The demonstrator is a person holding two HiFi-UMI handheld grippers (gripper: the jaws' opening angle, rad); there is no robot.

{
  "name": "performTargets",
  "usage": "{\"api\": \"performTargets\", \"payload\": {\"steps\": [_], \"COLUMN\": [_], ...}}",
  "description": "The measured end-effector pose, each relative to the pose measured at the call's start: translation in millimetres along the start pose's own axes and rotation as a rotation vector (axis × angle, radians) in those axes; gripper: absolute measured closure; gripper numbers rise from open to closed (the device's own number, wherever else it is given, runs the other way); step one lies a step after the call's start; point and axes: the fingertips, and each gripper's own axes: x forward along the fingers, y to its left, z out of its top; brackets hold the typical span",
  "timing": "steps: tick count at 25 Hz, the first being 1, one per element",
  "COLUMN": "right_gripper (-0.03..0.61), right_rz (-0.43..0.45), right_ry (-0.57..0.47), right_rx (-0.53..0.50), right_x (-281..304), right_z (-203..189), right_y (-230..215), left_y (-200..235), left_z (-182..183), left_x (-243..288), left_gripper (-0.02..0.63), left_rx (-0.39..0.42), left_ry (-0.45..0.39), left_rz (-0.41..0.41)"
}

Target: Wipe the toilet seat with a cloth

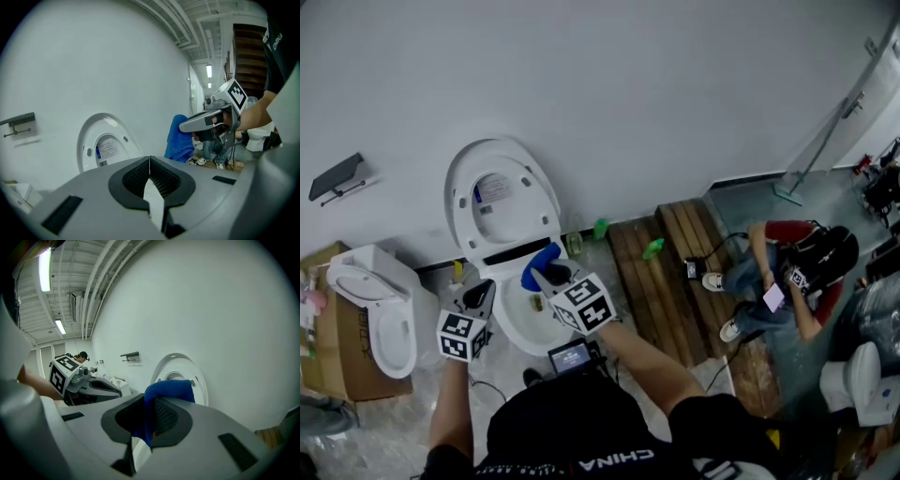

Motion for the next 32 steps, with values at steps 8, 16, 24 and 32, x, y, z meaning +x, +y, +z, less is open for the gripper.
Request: {"api": "performTargets", "payload": {"steps": [8, 16, 24, 32], "right_gripper": [0.534, 0.534, 0.534, 0.534], "right_rz": [0.046, 0.029, -0.06, -0.113], "right_ry": [0.028, 0.045, 0.028, 0.033], "right_rx": [-0.026, -0.023, 0.014, -0.003], "right_x": [5.3, 65.0, 156.4, 246.2], "right_z": [-7.1, 3.8, 35.9, 66.2], "right_y": [-27.5, -45.9, -83.3, -115.5], "left_y": [-8.7, 48.4, 148.4, 217.9], "left_z": [0.8, -16.8, -10.4, -4.1], "left_x": [19.1, 37.5, 85.8, 133.6], "left_gripper": [0.6, 0.6, 0.6, 0.6], "left_rx": [-0.021, -0.044, -0.028, -0.007], "left_ry": [0.021, 0.056, 0.053, 0.052], "left_rz": [0.063, 0.067, 0.049, 0.035]}}
